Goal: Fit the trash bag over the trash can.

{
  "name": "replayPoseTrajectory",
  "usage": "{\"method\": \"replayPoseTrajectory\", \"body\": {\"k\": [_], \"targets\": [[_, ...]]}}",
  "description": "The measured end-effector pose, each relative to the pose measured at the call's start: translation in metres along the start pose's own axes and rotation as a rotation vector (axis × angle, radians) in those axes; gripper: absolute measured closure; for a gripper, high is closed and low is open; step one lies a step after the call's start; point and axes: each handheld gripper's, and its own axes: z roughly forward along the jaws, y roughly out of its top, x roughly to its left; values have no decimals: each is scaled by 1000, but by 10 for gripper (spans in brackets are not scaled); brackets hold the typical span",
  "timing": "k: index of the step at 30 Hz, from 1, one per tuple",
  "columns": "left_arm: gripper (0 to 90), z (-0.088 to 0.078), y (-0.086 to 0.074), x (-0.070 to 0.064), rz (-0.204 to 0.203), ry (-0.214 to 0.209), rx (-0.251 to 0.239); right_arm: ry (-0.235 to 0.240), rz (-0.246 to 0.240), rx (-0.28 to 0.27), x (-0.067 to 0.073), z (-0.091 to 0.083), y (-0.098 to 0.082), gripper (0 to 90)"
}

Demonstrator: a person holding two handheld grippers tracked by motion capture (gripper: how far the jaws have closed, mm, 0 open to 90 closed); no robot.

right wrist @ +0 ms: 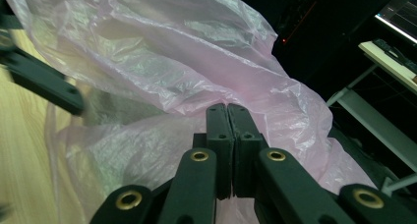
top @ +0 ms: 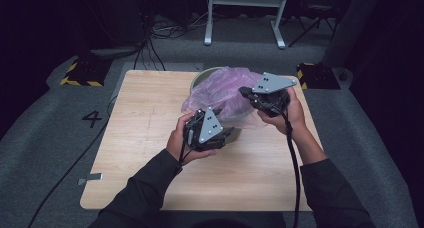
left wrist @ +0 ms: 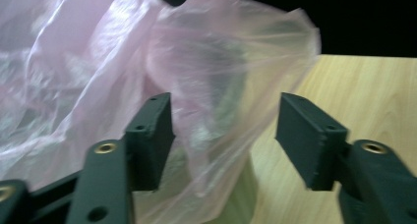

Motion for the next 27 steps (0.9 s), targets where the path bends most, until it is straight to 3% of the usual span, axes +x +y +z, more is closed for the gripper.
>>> {"method": "replayPoseTrajectory", "body": {"k": [2,6,8,11,13,14,18,27], "targets": [[580,2,-3,5,15,7,31,0,6,-1,-1,0,0,892],[798,0,-7,10,35,57,54,-10,21,-5,-4,1,-1,892],[888,-1,-8,14,39,62,53,-10,30,-4,-5,1,-1,892],[900,-3,-9,18,40,54,56,-18,35,-4,-7,2,-1,892],[900,-6,-11,20,43,49,55,-34,49,-8,-10,2,-1,882],[900,-10,-14,22,46,36,63,-65,61,-6,-14,1,-1,867],[900,-17,-21,27,44,8,69,-88,78,0,-20,2,0,866],[900,-38,-40,47,38,-21,96,-172,112,55,-45,13,0,887]]}}
